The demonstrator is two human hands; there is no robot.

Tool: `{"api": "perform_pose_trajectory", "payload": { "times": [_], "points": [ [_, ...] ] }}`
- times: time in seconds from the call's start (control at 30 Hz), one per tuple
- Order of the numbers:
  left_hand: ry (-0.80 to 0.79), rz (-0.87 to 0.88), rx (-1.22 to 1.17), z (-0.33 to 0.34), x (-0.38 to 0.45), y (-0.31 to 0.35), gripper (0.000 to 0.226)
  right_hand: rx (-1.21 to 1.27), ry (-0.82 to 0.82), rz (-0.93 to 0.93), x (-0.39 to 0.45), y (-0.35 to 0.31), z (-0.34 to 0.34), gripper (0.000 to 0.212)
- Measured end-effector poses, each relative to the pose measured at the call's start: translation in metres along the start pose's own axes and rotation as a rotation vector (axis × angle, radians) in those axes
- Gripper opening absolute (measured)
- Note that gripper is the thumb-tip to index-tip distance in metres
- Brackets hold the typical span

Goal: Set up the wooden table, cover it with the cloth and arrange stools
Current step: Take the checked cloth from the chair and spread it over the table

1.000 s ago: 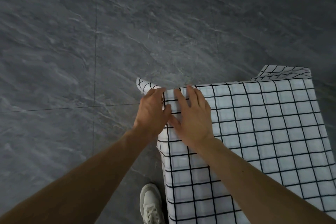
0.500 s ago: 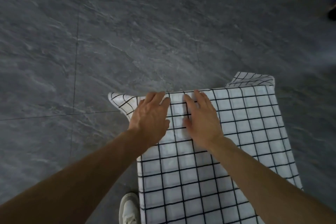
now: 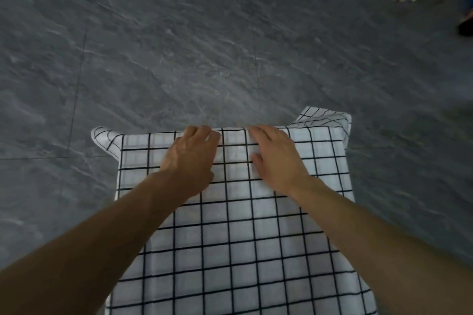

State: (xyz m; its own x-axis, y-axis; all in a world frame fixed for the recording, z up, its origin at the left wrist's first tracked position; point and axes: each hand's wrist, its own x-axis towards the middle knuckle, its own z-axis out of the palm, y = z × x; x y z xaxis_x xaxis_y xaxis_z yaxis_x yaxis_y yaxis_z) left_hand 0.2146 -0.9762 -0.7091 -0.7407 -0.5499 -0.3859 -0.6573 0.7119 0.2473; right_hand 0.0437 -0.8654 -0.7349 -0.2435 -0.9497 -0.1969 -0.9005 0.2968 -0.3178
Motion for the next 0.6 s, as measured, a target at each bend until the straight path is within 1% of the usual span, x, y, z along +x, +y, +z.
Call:
{"api": "perform_pose_trajectory", "payload": {
  "times": [0.17,0.27,0.37,0.47,0.53,0.6],
  "points": [
    [0.062,0.098,-0.081,0.006,0.026,0.052,0.068,0.023,-0.02,0.007,-0.002,0.044,-0.012,0.05],
    [0.035,0.132,-0.048,0.008,0.041,0.069,0.073,0.031,0.001,0.023,-0.005,0.065,-0.014,0.046],
    [-0.047,0.124,0.002,0.006,0.049,0.077,0.084,0.045,0.018,0.044,-0.008,0.082,-0.019,0.044],
    [-0.098,0.109,0.053,0.005,0.054,0.084,0.094,0.047,0.048,0.061,-0.016,0.097,-0.022,0.048],
    [-0.1,0.111,0.065,0.006,0.057,0.092,0.098,0.046,0.074,0.069,-0.021,0.105,-0.024,0.052],
    [-0.075,0.157,0.052,0.011,0.059,0.104,0.099,0.051,0.083,0.073,-0.024,0.112,-0.024,0.056]
  ]
}}
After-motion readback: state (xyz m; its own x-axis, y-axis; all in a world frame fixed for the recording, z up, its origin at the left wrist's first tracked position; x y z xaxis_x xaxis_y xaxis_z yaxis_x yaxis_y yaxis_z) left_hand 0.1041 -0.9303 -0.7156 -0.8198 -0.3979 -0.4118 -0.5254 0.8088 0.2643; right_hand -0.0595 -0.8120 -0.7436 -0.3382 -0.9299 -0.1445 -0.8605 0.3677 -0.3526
